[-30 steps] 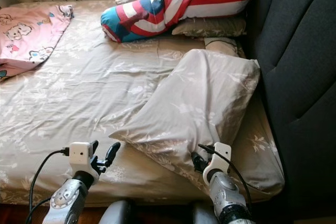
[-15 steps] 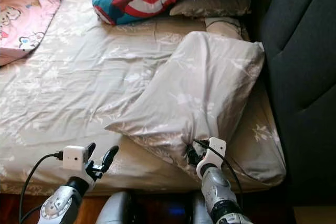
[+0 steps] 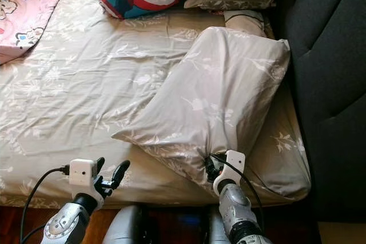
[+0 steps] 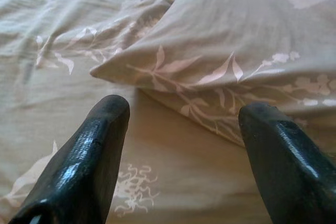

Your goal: Clean up the room

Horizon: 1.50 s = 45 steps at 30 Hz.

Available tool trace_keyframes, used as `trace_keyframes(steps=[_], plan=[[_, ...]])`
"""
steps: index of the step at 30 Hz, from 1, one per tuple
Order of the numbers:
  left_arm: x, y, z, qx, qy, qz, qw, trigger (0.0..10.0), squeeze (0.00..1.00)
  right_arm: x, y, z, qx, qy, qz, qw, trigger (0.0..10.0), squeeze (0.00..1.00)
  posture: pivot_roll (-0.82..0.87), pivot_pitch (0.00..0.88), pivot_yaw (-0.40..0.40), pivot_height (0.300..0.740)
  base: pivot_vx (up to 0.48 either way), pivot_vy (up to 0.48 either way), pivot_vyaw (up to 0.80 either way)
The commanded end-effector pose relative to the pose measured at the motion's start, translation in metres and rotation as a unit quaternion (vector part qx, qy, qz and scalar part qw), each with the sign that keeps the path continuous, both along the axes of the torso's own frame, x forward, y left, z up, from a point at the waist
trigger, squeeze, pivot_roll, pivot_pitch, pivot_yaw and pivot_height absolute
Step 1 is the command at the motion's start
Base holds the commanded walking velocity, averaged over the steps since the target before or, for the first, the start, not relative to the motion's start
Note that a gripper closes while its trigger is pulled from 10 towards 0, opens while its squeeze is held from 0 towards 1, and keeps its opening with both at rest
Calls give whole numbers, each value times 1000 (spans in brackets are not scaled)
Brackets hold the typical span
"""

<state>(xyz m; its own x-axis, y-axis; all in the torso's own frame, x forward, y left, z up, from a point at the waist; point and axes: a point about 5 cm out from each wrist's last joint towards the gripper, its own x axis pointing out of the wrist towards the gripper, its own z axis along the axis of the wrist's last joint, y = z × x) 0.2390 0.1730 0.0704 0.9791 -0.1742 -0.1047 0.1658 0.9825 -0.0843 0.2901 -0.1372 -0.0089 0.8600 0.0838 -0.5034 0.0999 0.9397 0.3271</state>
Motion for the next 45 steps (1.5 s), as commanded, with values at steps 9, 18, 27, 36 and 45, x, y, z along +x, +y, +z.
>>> trace_keyframes(steps=[9, 18, 27, 36, 45], plan=[[1, 3, -7, -7, 17, 15, 1000, 10000, 0, -24, 14, -23, 15, 60, 19, 998, 0, 0, 57, 295, 51, 656, 0, 0, 0], [8, 3, -7, -16, 13, 23, 1000, 10000, 0, -27, 12, -25, 10, 59, 18, 998, 0, 0, 45, 275, 41, 656, 0, 0, 0], [14, 3, -8, -20, 11, 25, 999, 10000, 0, -32, 12, -29, 11, 64, 17, 998, 0, 0, 39, 244, 36, 656, 0, 0, 0], [22, 3, -13, -25, 13, 23, 999, 10000, 0, -24, 11, -21, 1, 37, 18, 999, 0, 0, 11, 193, 31, 656, 0, 0, 0], [27, -3, -19, -30, 16, 19, 999, 10000, 0, -27, 2, -22, -13, 28, 11, 999, 0, 0, -3, 147, 24, 656, 0, 0, 0]])
